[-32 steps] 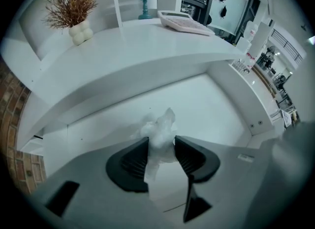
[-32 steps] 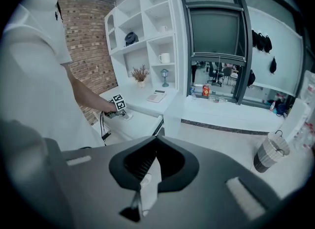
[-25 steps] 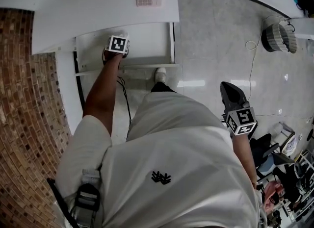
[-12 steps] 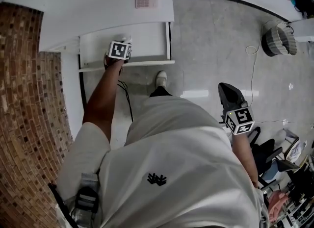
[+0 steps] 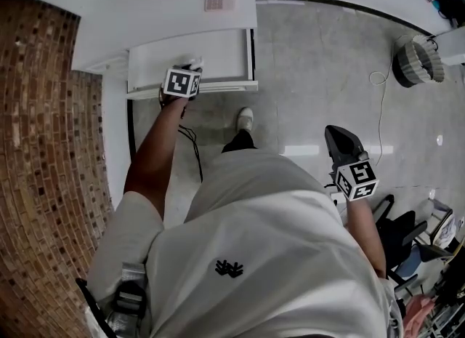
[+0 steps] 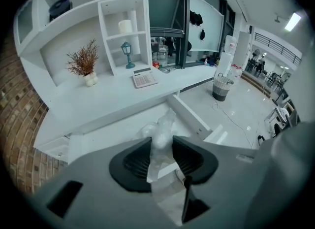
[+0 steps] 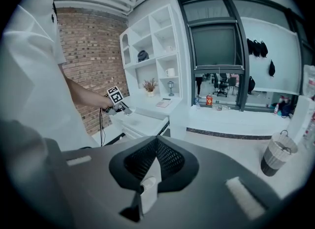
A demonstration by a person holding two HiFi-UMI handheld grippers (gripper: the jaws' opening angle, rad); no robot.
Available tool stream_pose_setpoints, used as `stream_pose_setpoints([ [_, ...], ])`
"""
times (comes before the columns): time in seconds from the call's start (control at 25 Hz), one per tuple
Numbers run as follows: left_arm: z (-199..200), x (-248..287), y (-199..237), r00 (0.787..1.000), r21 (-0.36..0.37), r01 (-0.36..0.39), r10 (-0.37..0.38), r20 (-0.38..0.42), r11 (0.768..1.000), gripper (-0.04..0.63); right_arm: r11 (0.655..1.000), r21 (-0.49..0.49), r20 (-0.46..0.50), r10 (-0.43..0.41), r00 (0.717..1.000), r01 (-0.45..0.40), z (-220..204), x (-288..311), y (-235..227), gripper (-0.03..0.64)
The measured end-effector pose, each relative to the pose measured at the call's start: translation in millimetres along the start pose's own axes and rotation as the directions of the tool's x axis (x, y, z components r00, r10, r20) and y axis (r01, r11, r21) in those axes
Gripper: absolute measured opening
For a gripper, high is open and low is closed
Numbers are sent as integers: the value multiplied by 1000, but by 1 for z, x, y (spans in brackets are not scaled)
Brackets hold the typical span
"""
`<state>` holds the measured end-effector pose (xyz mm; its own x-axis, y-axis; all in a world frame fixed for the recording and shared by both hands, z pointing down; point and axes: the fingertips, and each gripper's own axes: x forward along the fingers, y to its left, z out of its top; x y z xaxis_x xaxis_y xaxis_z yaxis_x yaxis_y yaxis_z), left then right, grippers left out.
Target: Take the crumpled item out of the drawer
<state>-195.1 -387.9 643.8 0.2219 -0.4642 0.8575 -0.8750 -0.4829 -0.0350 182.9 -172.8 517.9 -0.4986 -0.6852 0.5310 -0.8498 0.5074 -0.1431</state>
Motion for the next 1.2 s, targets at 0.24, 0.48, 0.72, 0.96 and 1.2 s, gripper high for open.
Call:
stream_pose_setpoints([
  [0.24,-9,-36,-36,999,26,-1,1,32,1000,138,1000,11,25,4,1000,-5,-16,-26,3,12],
  [0.48,-14,-74,-74,995,50,17,-22,98,999,135,1000,-2,40,28,999,-28,-32,-49,20,12],
  [0.72,-11,-110,-122,983,81,55,-68,170,995,133,999,-5,47,45,998,-44,-50,-67,28,12],
  [0.96,-12,-146,-164,969,111,92,-115,220,990,132,999,-15,64,51,997,-50,-57,-82,34,12],
  [1.2,-17,-176,-204,958,154,115,-150,244,981,130,998,-12,70,59,996,-58,-67,-97,37,12],
])
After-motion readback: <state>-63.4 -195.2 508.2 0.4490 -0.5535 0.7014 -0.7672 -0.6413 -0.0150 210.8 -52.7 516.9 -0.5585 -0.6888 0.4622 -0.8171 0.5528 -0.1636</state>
